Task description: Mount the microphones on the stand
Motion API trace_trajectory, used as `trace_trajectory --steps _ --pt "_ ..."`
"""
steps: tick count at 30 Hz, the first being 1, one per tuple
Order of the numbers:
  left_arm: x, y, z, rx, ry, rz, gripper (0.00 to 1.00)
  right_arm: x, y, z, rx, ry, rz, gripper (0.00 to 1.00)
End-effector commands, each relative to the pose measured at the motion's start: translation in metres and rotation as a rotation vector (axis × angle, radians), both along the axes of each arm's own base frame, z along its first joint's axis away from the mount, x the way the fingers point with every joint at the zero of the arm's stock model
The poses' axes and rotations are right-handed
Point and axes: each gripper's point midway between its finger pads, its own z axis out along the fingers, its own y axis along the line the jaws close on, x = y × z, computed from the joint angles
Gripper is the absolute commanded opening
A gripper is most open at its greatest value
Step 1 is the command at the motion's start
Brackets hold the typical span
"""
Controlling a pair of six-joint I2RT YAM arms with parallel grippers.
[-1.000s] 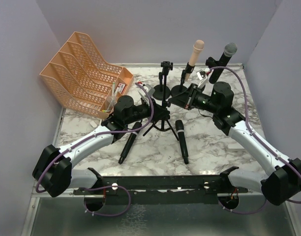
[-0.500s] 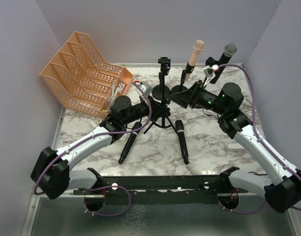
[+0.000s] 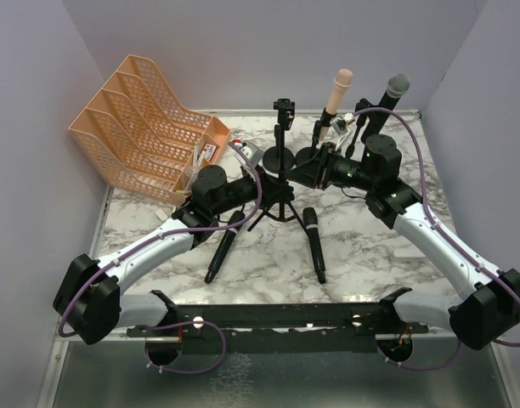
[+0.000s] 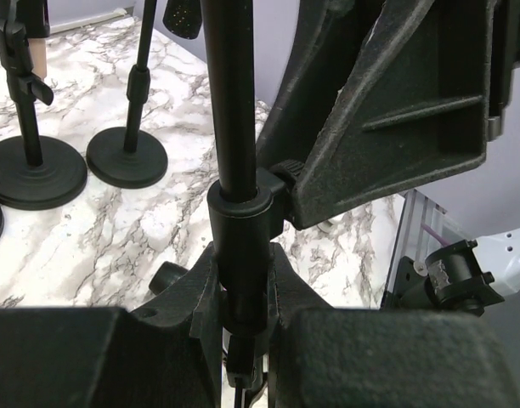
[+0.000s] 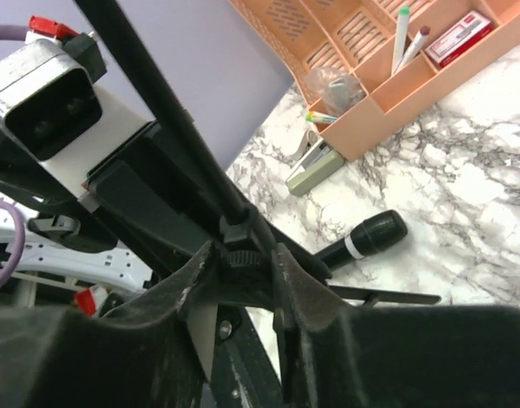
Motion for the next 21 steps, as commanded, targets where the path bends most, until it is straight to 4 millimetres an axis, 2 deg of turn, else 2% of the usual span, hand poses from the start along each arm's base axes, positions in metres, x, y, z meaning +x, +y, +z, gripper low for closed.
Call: trace_trajectory --steps 1,5,10,12,15,16,18,19,21 --pt "-0.002 0.001 0.044 -0.085 -0.109 -0.006 0.0 -0.005 0.002 0.012 0.034 -0.003 0.011 0.23" --pt "0.0 0.001 0.044 -0.082 -0.116 0.0 0.0 0.001 0.0 0.011 0.116 0.13 -0.07 0.02" --pt "0.007 0.004 0.041 -0.069 -0.132 0.038 0.0 0.007 -0.004 0.0 0.379 0.546 -0.219 0.01" --pt "0.008 0.004 0.041 -0.066 -0.134 0.044 0.0 0.001 -0.005 0.005 0.502 0.665 -0.201 0.01" --pt "0.006 0.004 0.039 -0.065 -0.13 0.036 0.0 -0.004 -0.008 0.026 0.581 0.7 -0.185 0.01" --pt "0.005 0.004 0.039 -0.066 -0.127 0.033 0.0 -0.005 -0.01 0.031 0.577 0.675 -0.194 0.07" --pt "0.003 0.004 0.037 -0.067 -0.12 0.027 0.0 -0.005 -0.016 0.042 0.541 0.573 -0.227 0.42" --pt "0.003 0.004 0.037 -0.069 -0.115 0.025 0.0 -0.004 -0.021 0.045 0.508 0.495 -0.252 0.53" --pt "0.001 0.004 0.037 -0.073 -0.105 0.017 0.0 -0.003 -0.03 0.045 0.43 0.357 -0.303 0.64"
